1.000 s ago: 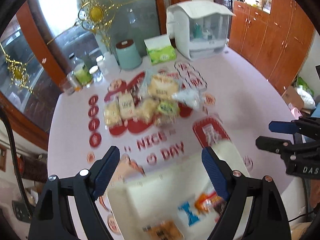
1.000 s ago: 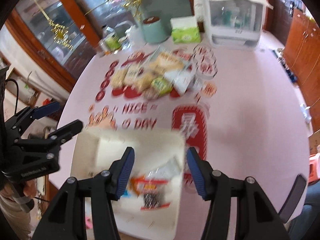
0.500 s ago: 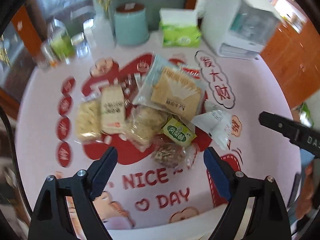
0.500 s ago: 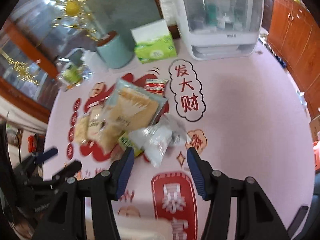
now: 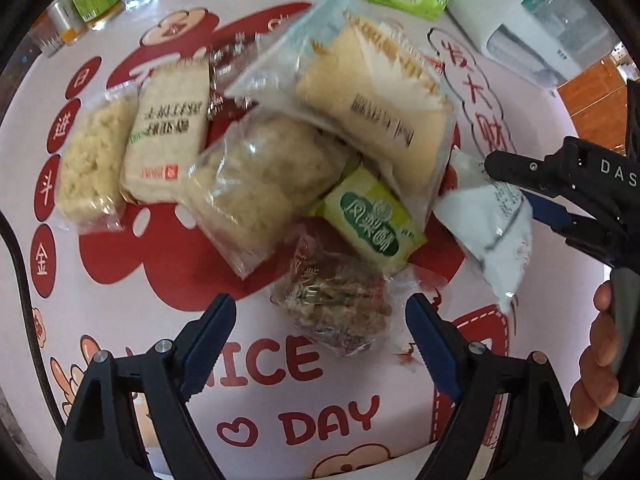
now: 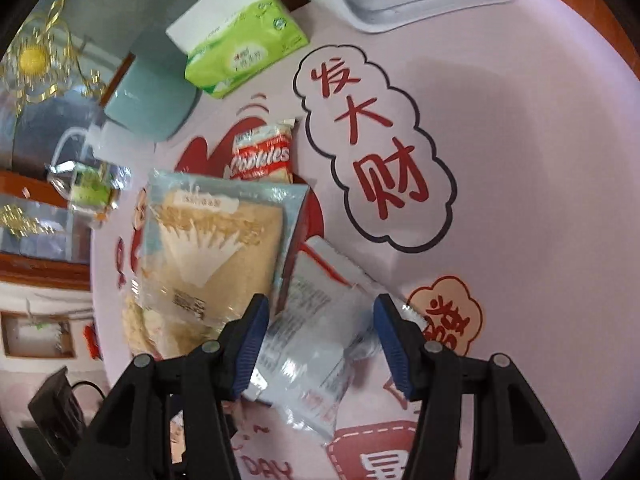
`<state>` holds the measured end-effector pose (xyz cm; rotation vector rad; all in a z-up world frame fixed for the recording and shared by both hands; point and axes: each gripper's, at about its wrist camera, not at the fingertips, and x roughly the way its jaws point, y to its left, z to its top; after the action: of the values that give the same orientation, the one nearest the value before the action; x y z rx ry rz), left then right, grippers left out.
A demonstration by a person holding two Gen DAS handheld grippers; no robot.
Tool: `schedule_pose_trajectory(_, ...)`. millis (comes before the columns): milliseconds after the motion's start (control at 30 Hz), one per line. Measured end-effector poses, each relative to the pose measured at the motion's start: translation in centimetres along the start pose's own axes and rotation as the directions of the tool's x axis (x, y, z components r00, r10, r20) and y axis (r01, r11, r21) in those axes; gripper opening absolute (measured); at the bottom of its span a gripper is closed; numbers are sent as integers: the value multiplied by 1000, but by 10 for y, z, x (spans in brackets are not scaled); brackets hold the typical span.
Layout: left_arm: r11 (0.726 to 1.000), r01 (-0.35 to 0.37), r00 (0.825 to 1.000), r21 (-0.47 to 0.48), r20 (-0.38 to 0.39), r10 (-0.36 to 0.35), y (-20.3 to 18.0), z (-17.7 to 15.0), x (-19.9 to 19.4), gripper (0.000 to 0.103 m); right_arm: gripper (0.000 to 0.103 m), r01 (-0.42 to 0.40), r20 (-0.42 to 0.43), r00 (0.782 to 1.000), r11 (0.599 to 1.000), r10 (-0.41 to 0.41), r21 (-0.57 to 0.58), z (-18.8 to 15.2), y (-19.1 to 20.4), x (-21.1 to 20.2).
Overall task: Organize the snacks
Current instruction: 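Grasp the white wrapped pack with the right gripper while the left grasps the nut bag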
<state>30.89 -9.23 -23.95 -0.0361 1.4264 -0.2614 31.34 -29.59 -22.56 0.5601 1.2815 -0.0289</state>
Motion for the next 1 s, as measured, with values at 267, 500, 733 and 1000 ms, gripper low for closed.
schedule_pose_trajectory(267, 1000, -19, 998, 6, -67, 19, 4, -6, 14, 85, 56, 99, -41, 994, 994, -102, -55, -5, 6, 15)
schedule_pose_trajectory(500, 997, -51, 996, 51, -73, 55, 2, -16, 14, 85, 56, 113, -13, 993, 993, -114, -40, -5, 4, -16)
schedule_pose_trajectory(733, 996, -69, 993, 58, -89, 74, -4, -16, 15, 85, 56, 69, -67, 996, 993, -63, 91, -8, -7, -27)
schedule_pose_trajectory(1000, 995, -71, 992, 70, -95, 78, -10, -19, 22, 85, 56, 109, -125, 988, 987, -94, 119, -10, 6, -10)
